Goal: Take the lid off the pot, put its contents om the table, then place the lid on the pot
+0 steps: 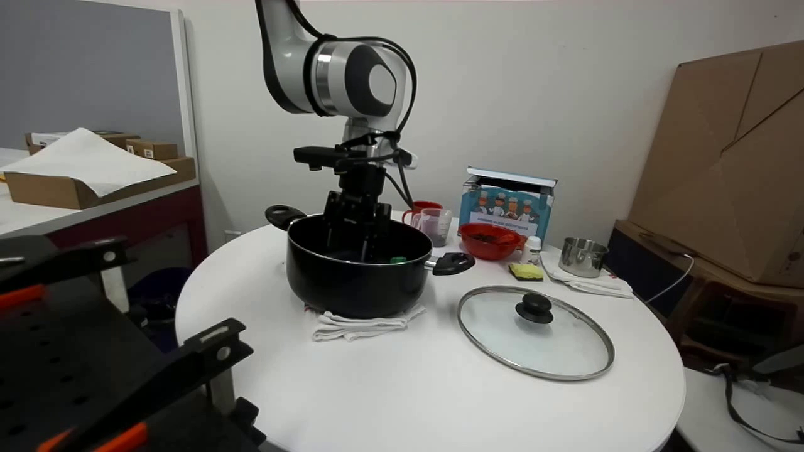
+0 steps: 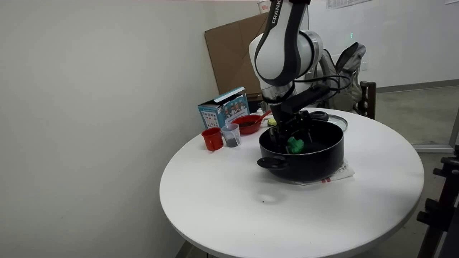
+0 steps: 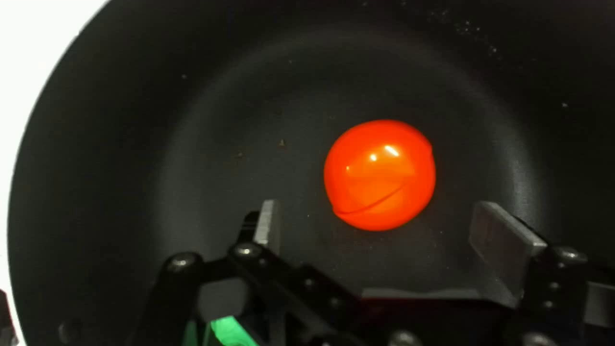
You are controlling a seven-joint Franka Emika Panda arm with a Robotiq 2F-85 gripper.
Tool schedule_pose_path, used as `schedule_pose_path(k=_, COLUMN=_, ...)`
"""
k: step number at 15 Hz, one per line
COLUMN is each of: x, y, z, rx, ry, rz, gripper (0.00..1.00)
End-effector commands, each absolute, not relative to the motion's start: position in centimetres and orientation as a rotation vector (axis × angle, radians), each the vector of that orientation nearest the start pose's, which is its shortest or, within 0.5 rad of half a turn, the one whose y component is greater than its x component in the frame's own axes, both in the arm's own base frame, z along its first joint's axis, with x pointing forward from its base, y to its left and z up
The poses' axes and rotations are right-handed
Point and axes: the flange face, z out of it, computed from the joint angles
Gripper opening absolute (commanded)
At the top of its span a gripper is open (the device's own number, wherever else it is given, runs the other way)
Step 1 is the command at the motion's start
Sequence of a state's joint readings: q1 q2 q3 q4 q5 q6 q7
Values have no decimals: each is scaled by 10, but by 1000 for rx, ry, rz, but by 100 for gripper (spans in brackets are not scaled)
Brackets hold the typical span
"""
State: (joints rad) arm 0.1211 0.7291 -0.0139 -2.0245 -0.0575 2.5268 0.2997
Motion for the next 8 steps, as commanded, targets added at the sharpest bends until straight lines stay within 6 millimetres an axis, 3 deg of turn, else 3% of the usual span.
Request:
schedule_pose_path(k=1, x=558, y=64, z=56, rx=-3201, ry=249, rz=339, gripper=100)
schedule_pose_path(k=8, x=548, y=70, z=43, rx=-3209, ry=206, rz=381, gripper=100)
